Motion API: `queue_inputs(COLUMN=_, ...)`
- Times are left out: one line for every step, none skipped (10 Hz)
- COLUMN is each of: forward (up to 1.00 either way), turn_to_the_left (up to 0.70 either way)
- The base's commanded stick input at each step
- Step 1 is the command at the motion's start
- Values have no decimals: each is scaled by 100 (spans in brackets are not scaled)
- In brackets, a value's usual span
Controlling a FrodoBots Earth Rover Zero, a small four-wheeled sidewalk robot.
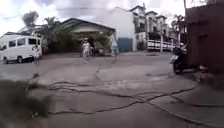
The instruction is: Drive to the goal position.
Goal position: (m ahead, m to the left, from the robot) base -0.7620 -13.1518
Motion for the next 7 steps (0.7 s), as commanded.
queue_inputs(forward=70, turn_to_the_left=-2)
queue_inputs(forward=40, turn_to_the_left=-4)
queue_inputs(forward=-12, turn_to_the_left=0)
queue_inputs(forward=-12, turn_to_the_left=0)
queue_inputs(forward=-12, turn_to_the_left=0)
queue_inputs(forward=-12, turn_to_the_left=0)
queue_inputs(forward=-11, turn_to_the_left=0)
